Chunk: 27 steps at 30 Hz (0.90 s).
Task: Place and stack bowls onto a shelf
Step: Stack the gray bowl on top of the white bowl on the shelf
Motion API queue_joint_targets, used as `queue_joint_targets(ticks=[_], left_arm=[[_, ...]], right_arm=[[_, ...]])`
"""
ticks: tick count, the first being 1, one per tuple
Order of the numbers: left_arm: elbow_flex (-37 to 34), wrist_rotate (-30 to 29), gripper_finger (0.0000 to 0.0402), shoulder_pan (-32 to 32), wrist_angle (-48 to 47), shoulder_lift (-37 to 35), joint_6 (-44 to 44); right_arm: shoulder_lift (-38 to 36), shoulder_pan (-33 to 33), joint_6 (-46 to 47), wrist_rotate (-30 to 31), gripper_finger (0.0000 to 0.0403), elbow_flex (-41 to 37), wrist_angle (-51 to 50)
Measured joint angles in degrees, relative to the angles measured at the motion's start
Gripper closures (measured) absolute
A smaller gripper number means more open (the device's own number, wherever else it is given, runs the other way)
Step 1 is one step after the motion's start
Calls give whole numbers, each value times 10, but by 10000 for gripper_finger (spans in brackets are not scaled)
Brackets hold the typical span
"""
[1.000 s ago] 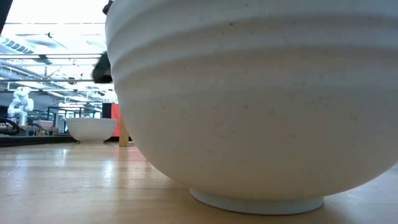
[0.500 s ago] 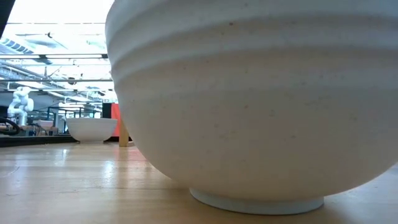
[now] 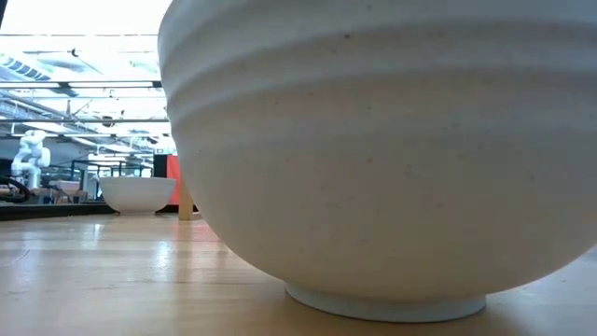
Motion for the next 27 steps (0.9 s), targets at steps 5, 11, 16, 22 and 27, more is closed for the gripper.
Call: queue_joint_targets(ticks=[5, 11, 16, 22, 27], left_arm=[[118, -36, 394, -20, -114, -12, -47], [252, -148, 394, -25, -244, -14, -103], [318, -218, 394, -4, -301, -13, -132], [354, -229, 394, 44, -317, -12, -148], [369, -218, 394, 102, -328, -13, -146]], right_arm=[[-1, 0, -1, 0, 403, 0, 0], [-1, 0, -1, 0, 403, 0, 0], [-1, 0, 0, 0, 403, -1, 0], [-1, 0, 1, 0, 403, -1, 0], [-1, 0, 1, 0, 403, -1, 0]])
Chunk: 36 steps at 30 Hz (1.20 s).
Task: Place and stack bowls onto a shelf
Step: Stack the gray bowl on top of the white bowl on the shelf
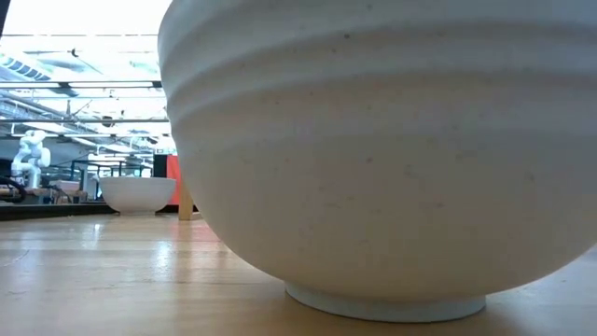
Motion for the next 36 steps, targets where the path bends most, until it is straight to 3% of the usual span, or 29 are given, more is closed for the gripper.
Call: queue_joint_targets(ticks=[10, 14, 23, 36], left_arm=[[7, 130, 394, 127, -14, 1, 16], [7, 137, 394, 158, -14, 2, 53], [7, 153, 394, 199, -11, 36, 128], [7, 212, 394, 206, -54, 87, 191]], right_arm=[[0, 0, 0, 0, 403, 0, 0], [0, 0, 0, 0, 403, 0, 0], [0, 0, 0, 0, 403, 0, 0], [0, 0, 17, 0, 403, 0, 0]])
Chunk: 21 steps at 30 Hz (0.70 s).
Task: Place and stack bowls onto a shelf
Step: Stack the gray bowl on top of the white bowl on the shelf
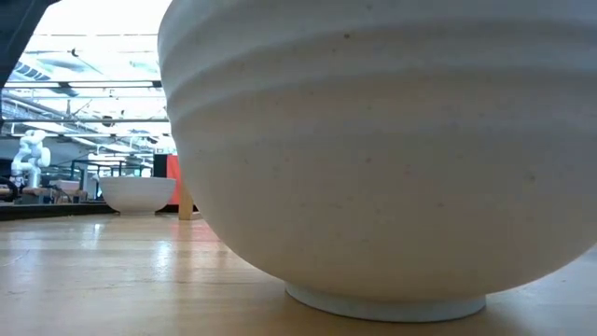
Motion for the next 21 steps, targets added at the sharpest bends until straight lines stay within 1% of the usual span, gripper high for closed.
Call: queue_joint_targets(ticks=[10, 15, 21], left_arm=[[0, 56, 394, 3, -3, 39, 23], [0, 75, 394, 3, -9, 52, 36], [0, 84, 394, 3, -27, 49, 35]], right_arm=[[0, 0, -1, 0, 403, 0, 0], [0, 0, -2, 0, 403, 0, 0], [0, 0, -2, 0, 403, 0, 0]])
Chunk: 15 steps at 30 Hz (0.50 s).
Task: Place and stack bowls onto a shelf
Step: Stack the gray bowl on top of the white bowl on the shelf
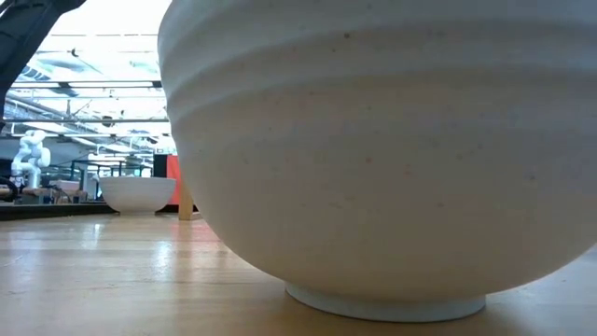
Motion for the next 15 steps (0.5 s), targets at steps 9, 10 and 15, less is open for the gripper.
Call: queue_joint_targets(ticks=[9, 10, 15], left_arm=[[0, 1, 394, -1, -23, -3, 3], [0, 1, 394, -1, -13, -3, 0], [0, 1, 359, -1, 13, -3, -21]], right_arm=[[0, 0, 0, 0, 403, 0, 0], [0, 0, 0, 0, 403, 0, 0], [0, 0, 0, 0, 403, 0, 0]])
